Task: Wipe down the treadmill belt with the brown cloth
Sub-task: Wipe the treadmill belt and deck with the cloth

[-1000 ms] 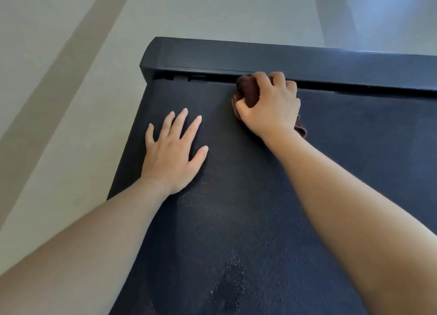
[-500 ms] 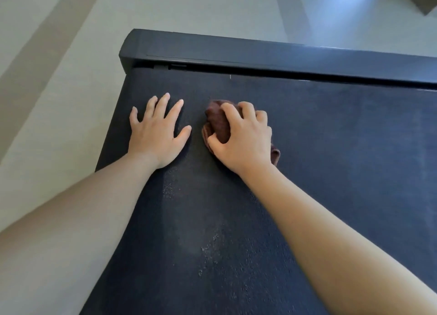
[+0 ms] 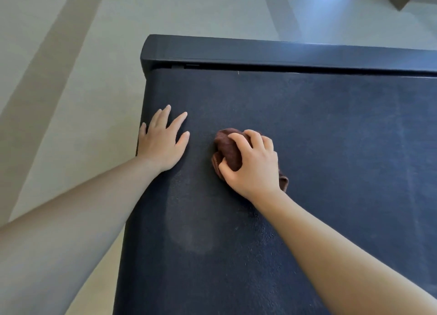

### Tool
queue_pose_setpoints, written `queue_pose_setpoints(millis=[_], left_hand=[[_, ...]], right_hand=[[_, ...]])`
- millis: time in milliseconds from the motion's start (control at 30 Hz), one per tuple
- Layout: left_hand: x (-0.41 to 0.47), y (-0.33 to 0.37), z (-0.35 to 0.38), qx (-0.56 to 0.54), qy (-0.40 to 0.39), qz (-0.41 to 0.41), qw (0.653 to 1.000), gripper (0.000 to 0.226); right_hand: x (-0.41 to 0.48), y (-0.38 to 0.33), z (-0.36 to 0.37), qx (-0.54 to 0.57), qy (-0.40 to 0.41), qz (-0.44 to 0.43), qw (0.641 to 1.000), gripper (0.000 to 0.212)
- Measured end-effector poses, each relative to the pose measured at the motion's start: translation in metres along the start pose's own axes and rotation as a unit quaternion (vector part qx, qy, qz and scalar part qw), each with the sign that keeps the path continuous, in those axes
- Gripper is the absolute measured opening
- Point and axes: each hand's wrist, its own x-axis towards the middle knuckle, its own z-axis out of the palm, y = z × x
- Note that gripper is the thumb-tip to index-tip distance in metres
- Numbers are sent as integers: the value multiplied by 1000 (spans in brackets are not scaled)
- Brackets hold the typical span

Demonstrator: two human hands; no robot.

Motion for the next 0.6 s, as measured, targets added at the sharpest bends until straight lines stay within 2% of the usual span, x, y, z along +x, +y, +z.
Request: queue_pose_setpoints(millis=[100, 267, 600], left_hand=[[8, 2, 4, -17, 12, -45, 999, 51], [10, 1, 9, 2, 50, -40, 998, 52], [11, 2, 9, 40, 42, -44, 997, 56]], right_hand=[[16, -3, 7, 1, 11, -3, 1000, 53], [60, -4, 26, -9, 16, -11, 1000, 53], [180, -4, 64, -9, -3, -1, 1000, 54]])
